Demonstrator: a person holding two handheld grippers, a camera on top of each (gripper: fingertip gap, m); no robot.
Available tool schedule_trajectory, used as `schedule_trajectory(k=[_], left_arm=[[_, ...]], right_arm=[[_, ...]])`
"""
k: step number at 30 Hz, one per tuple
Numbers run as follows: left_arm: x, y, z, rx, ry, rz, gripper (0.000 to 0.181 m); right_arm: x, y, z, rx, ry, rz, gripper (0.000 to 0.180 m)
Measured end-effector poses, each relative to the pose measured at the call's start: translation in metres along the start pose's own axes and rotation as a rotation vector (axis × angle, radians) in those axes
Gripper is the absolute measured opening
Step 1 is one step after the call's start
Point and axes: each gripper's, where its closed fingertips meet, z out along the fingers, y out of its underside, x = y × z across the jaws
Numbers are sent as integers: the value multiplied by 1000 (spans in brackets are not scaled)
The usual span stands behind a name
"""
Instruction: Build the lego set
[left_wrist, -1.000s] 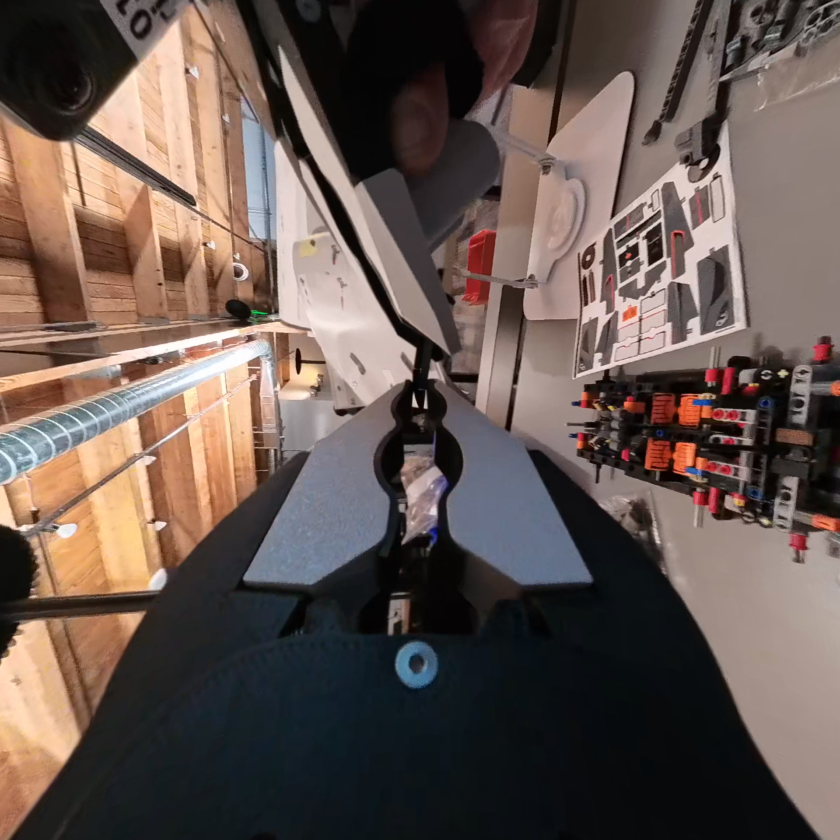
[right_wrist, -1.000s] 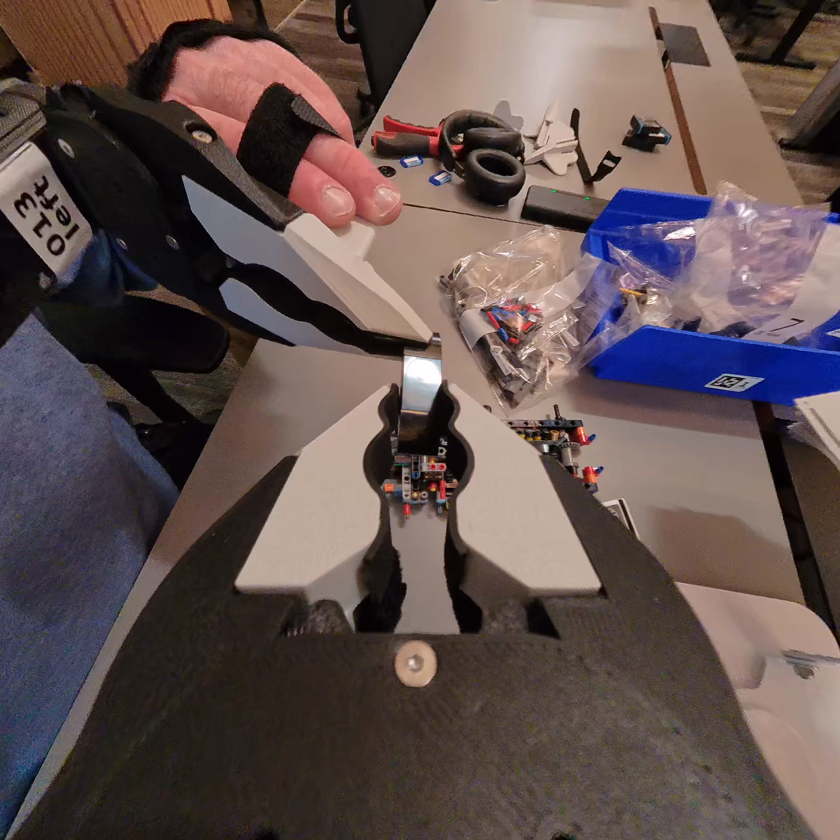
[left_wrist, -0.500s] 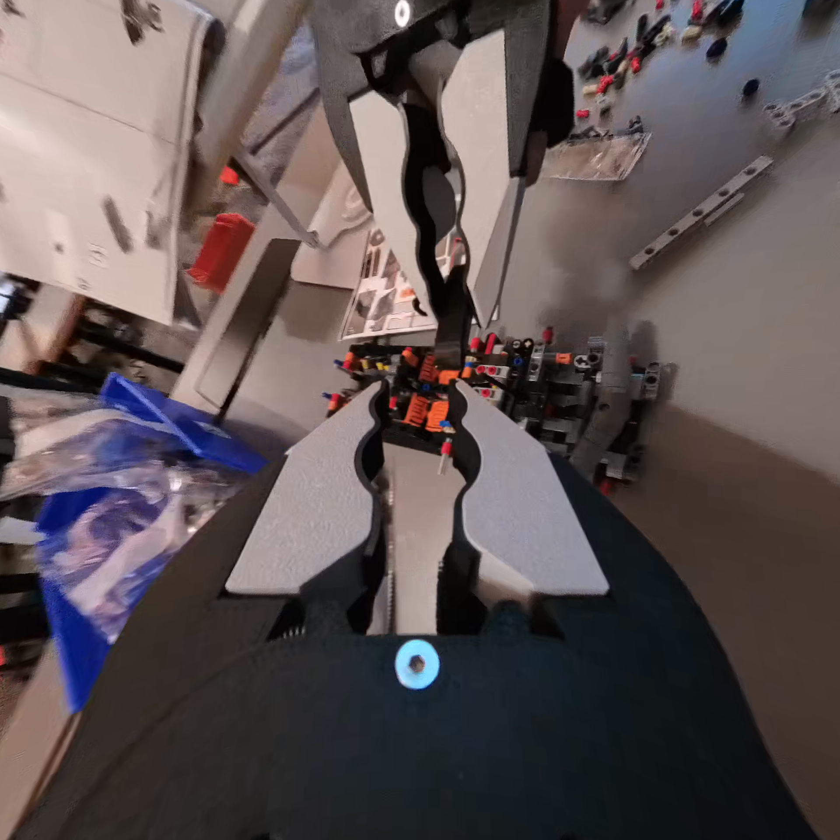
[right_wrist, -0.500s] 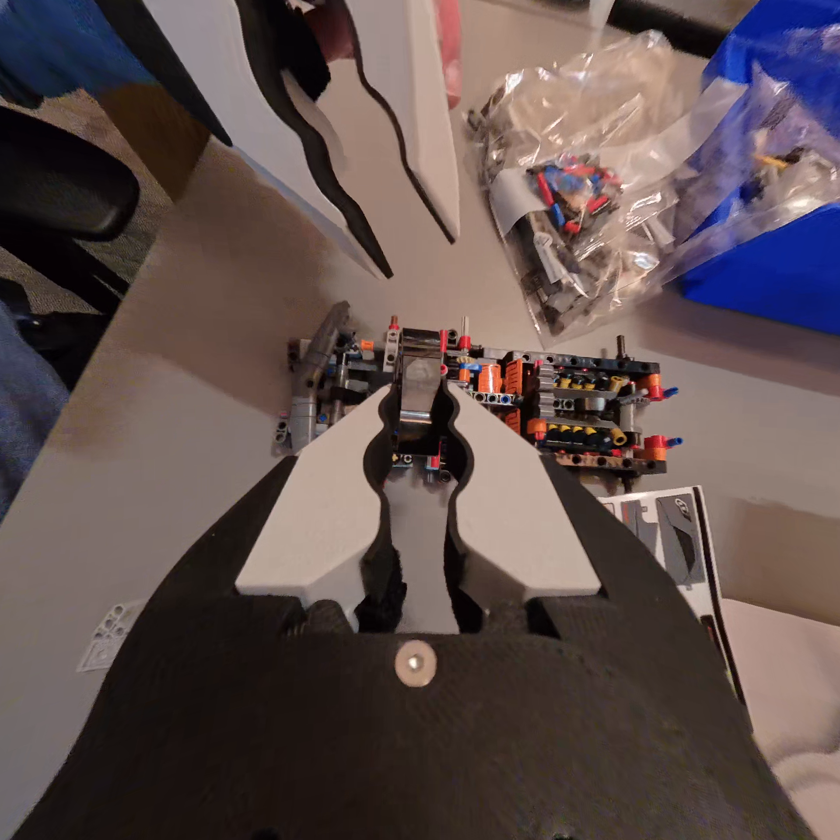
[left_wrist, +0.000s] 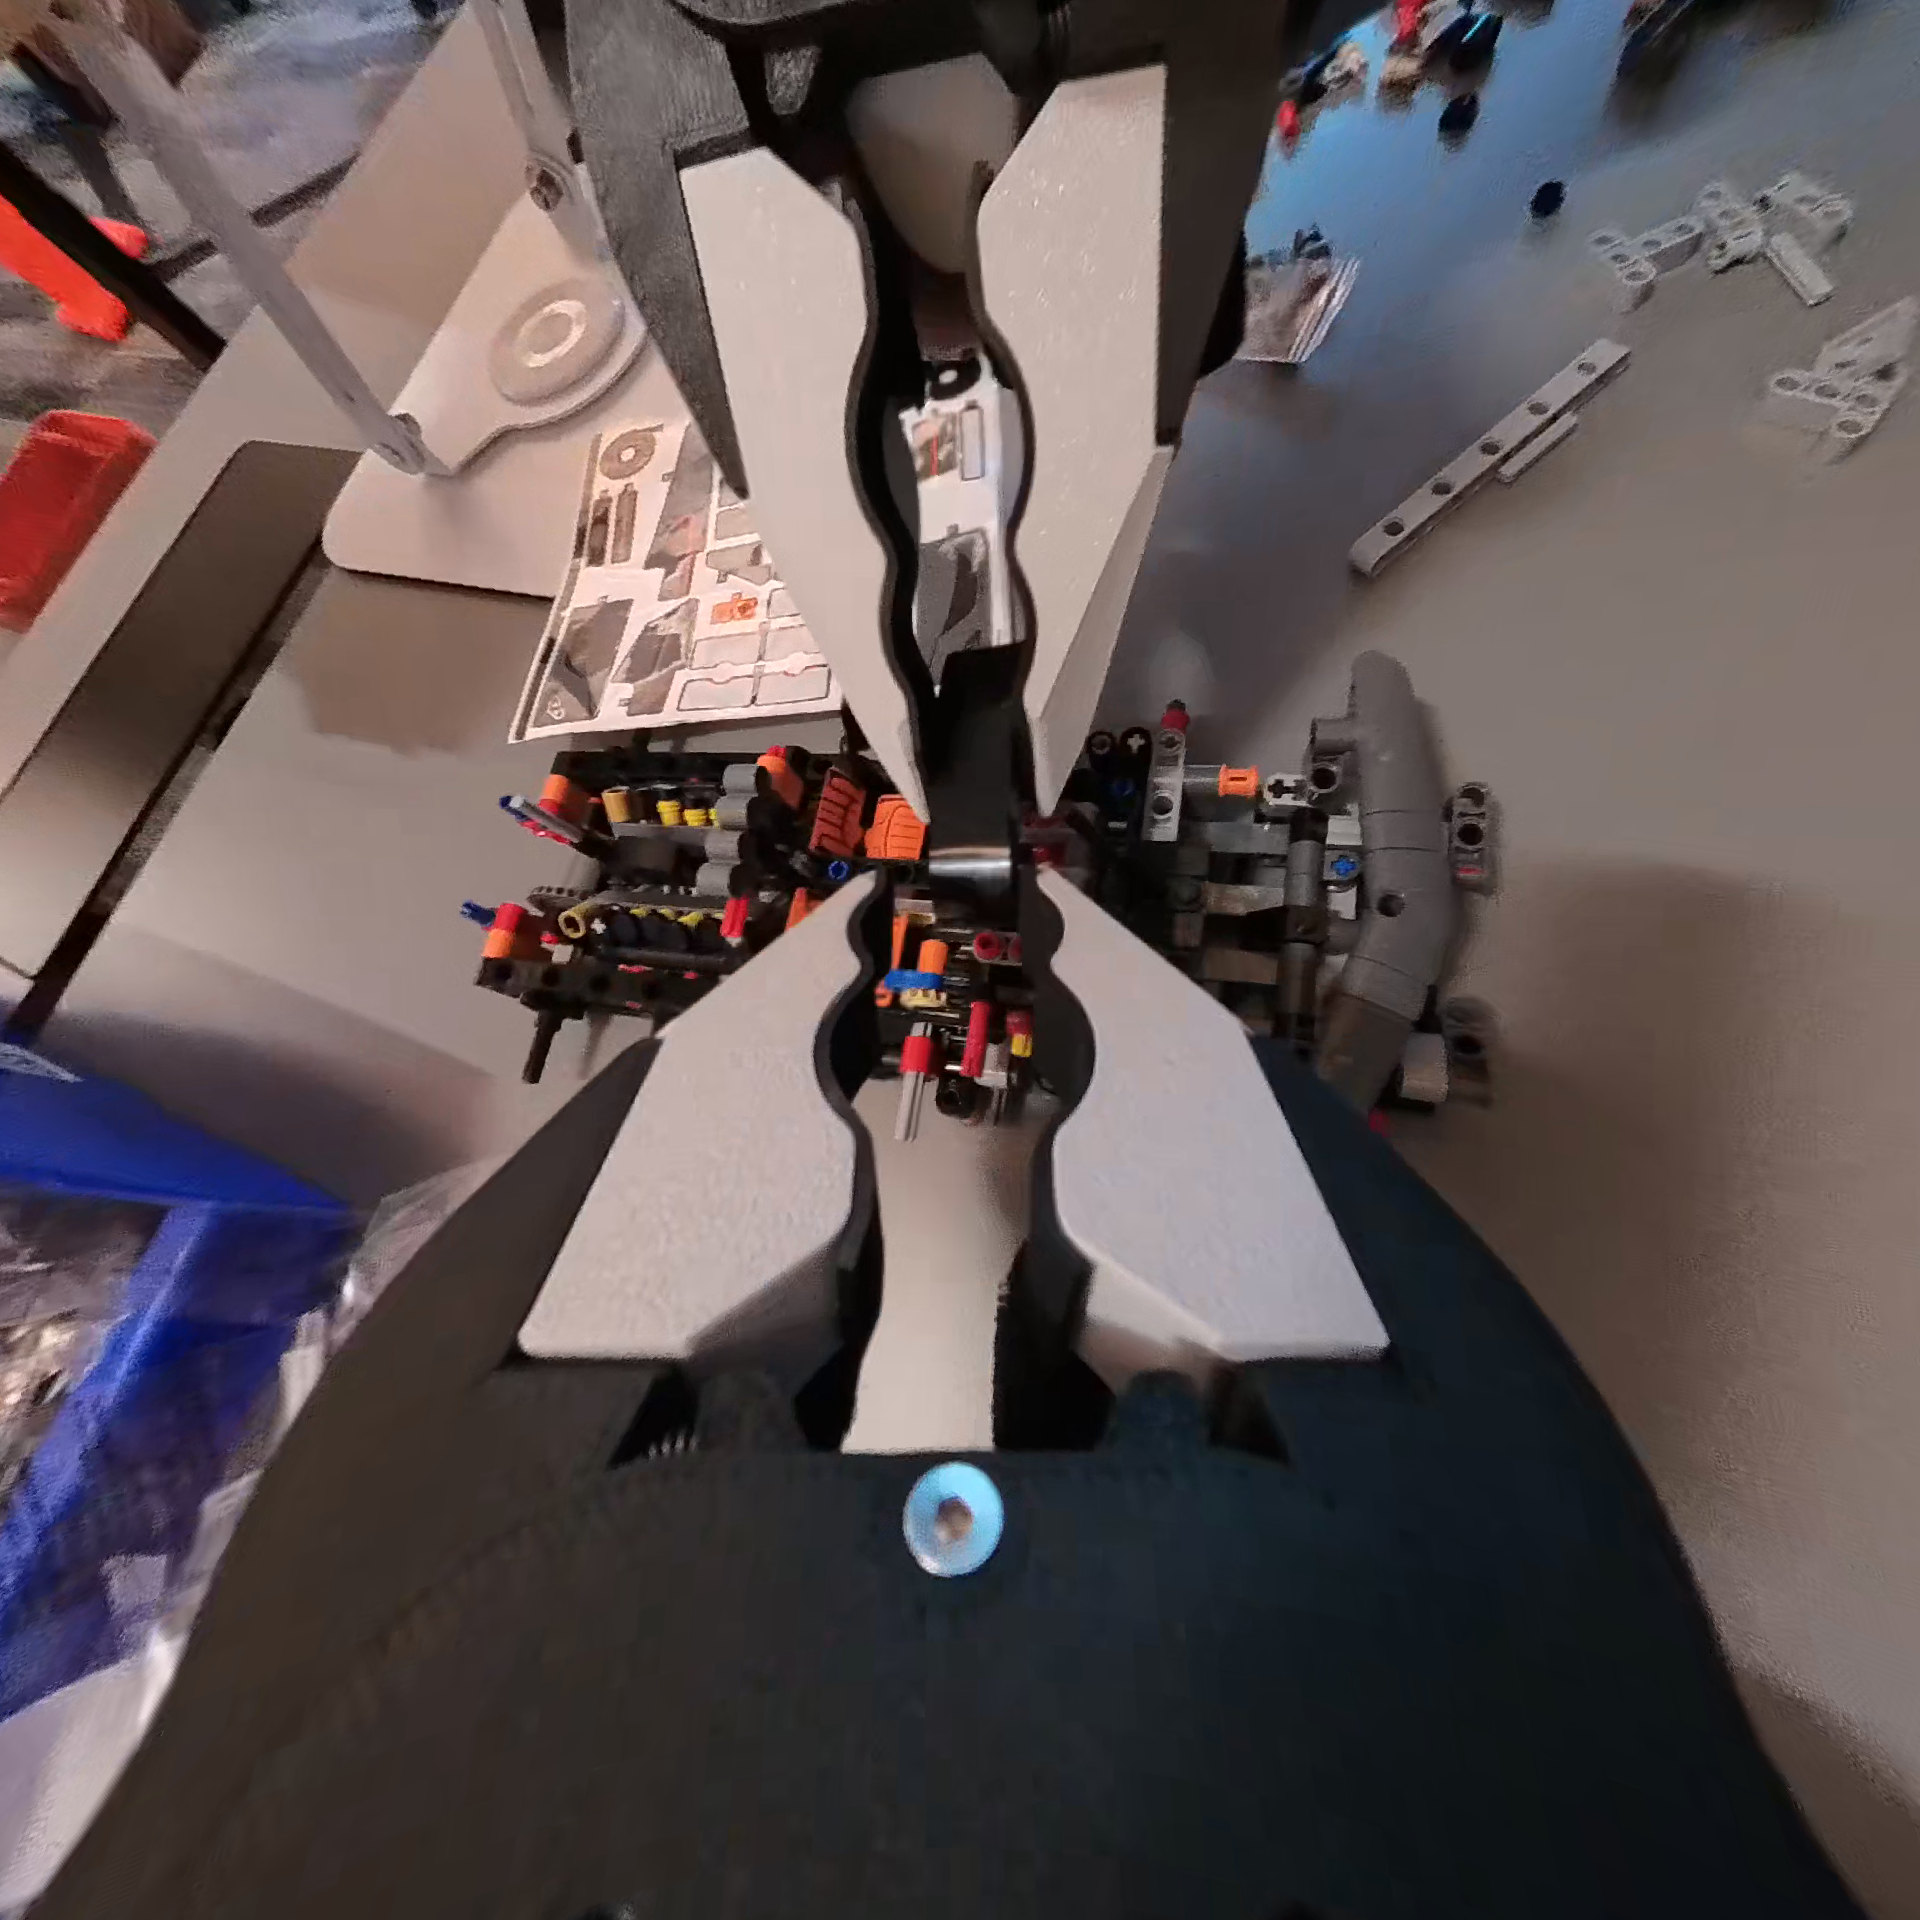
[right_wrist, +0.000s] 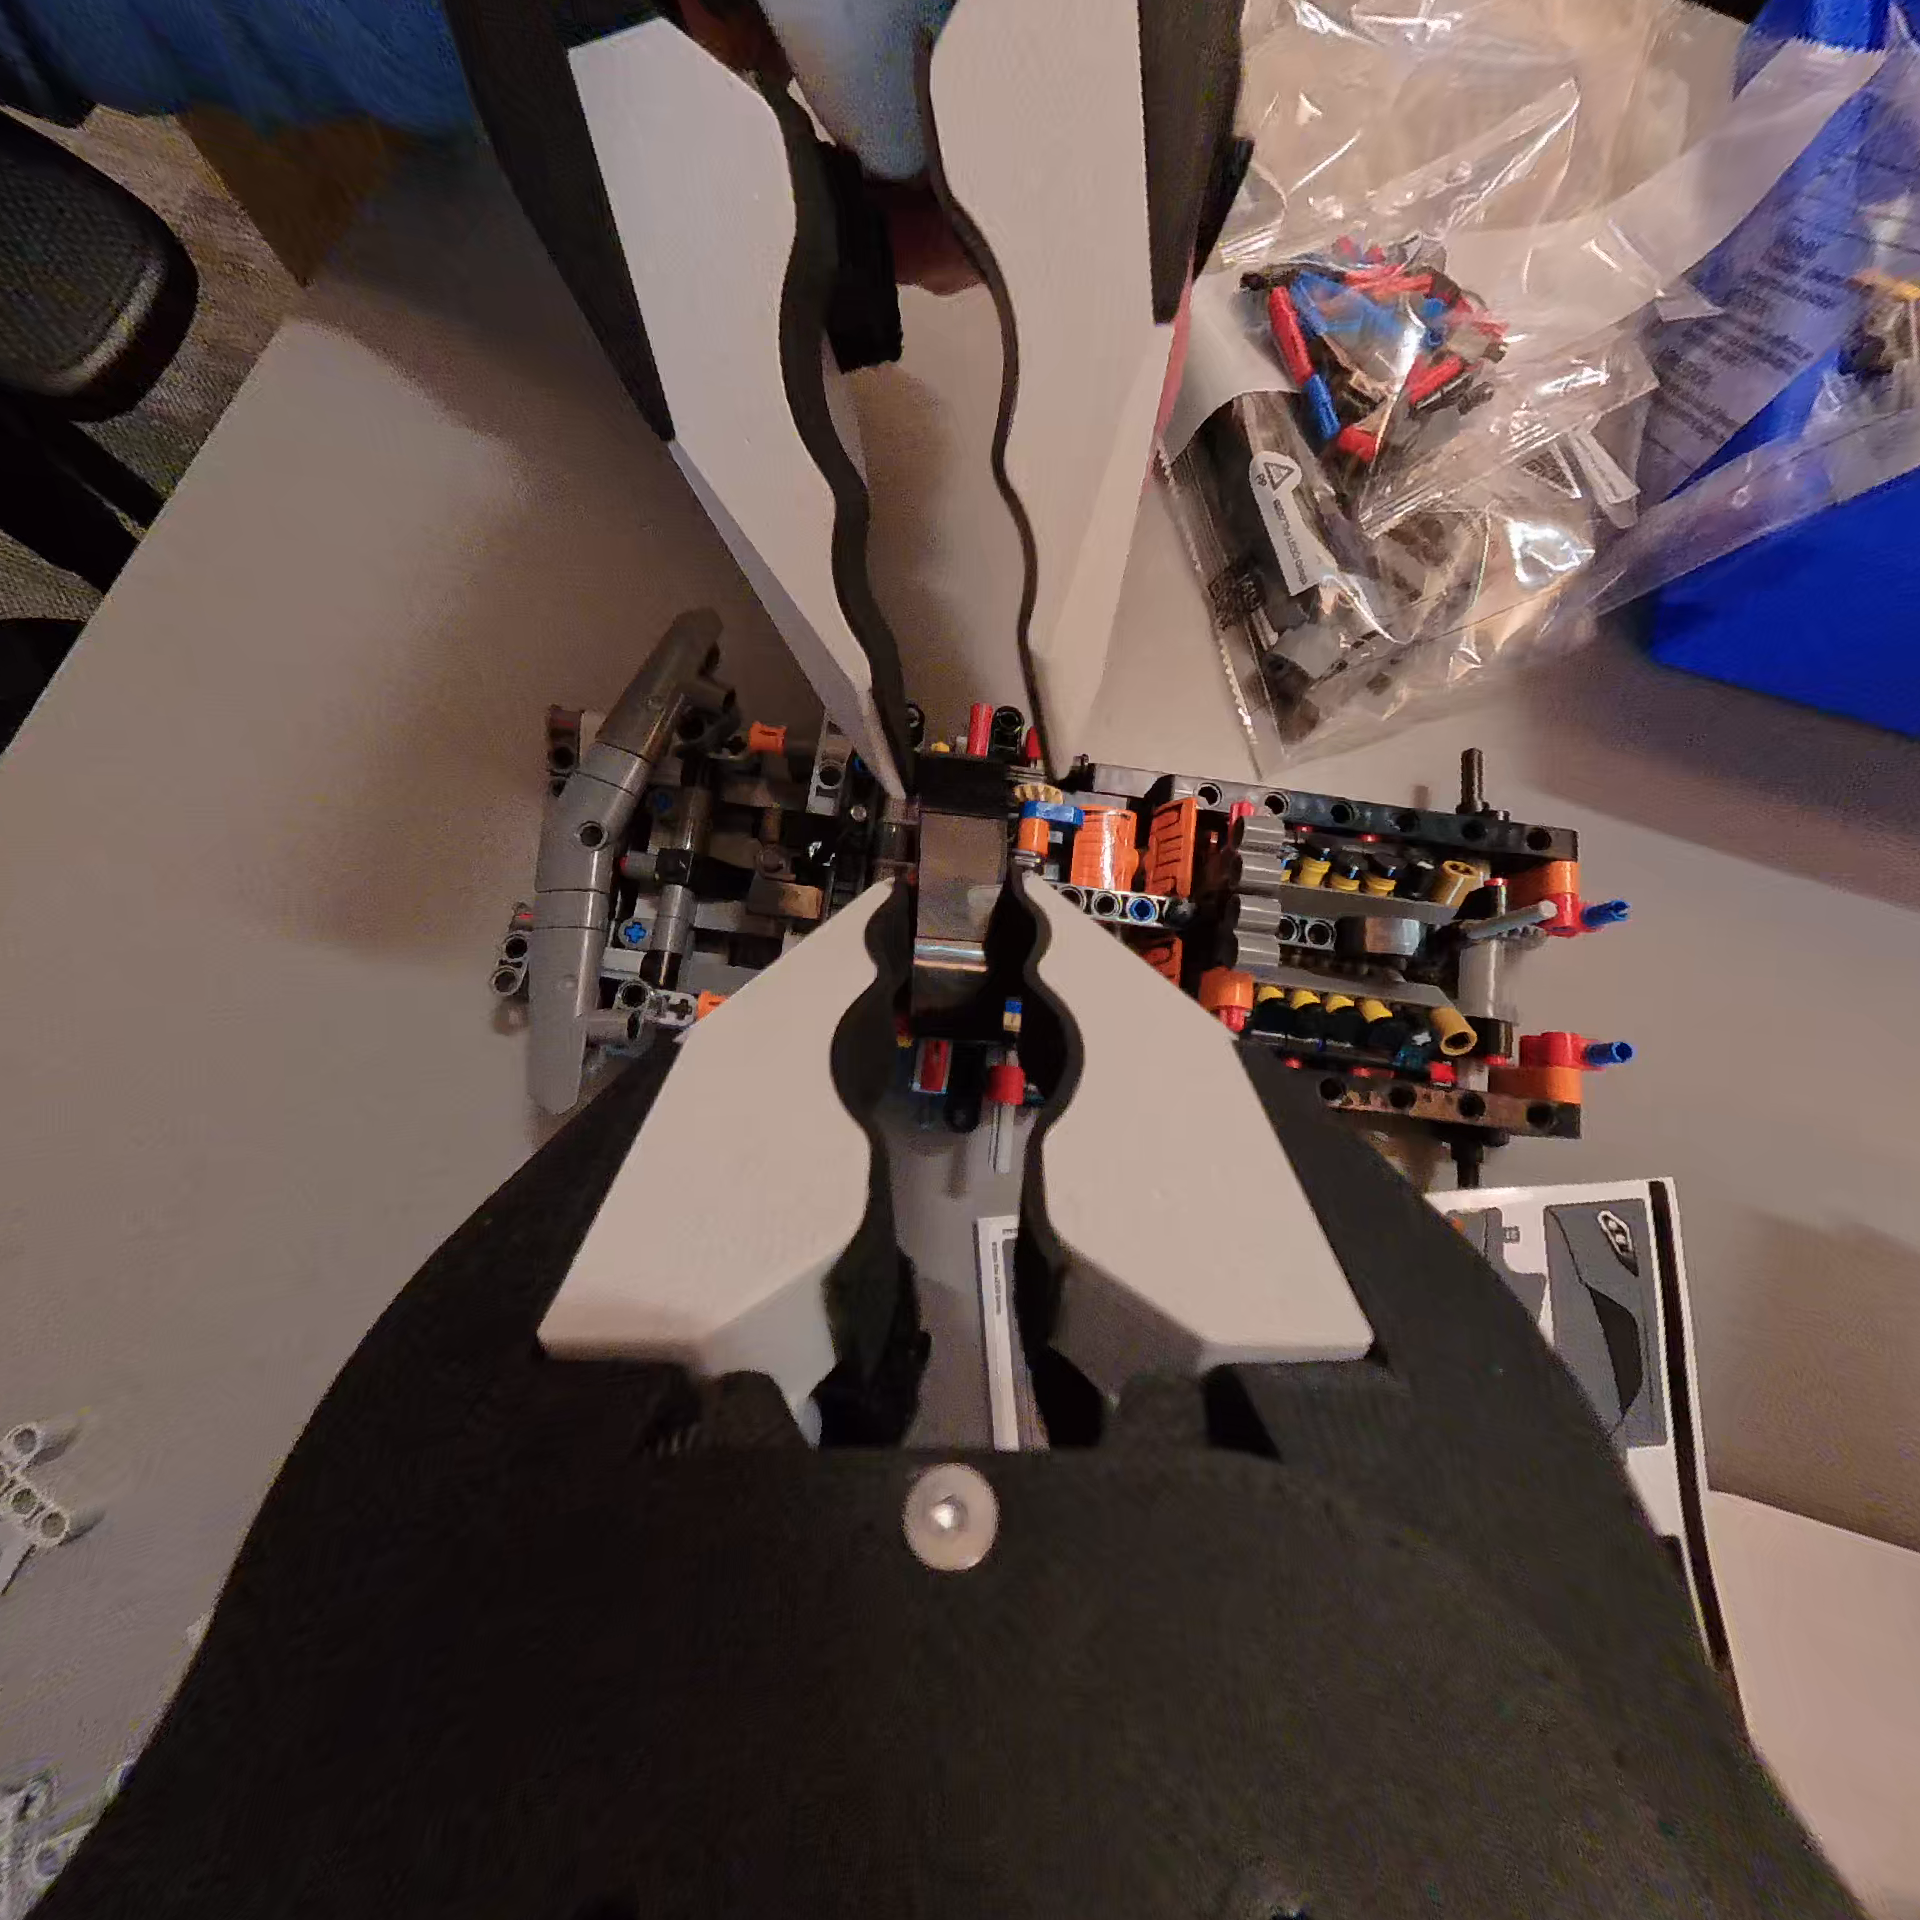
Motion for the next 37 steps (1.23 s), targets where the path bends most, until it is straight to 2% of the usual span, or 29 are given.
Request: schedule_trajectory(k=[8, 14, 18, 22, 37], left_arm=[[3, 5, 8, 1, 68, -28, 15], [1, 7, 8, -14, 75, -28, 15], [1, 11, 9, -45, 91, -11, 15], [5, 13, 11, -72, 124, 7, 15], [4, 19, 16, -122, 188, 9, 15]], right_arm=[[1, 1, 1, 26, -12, -14, 14], [2, 1, -15, 35, 4, 2, 30], [5, 5, -24, 77, 8, 32, 18], [4, 10, -13, 61, 18, 18, 7], [7, 8, 0, 50, 1, 33, 0]])
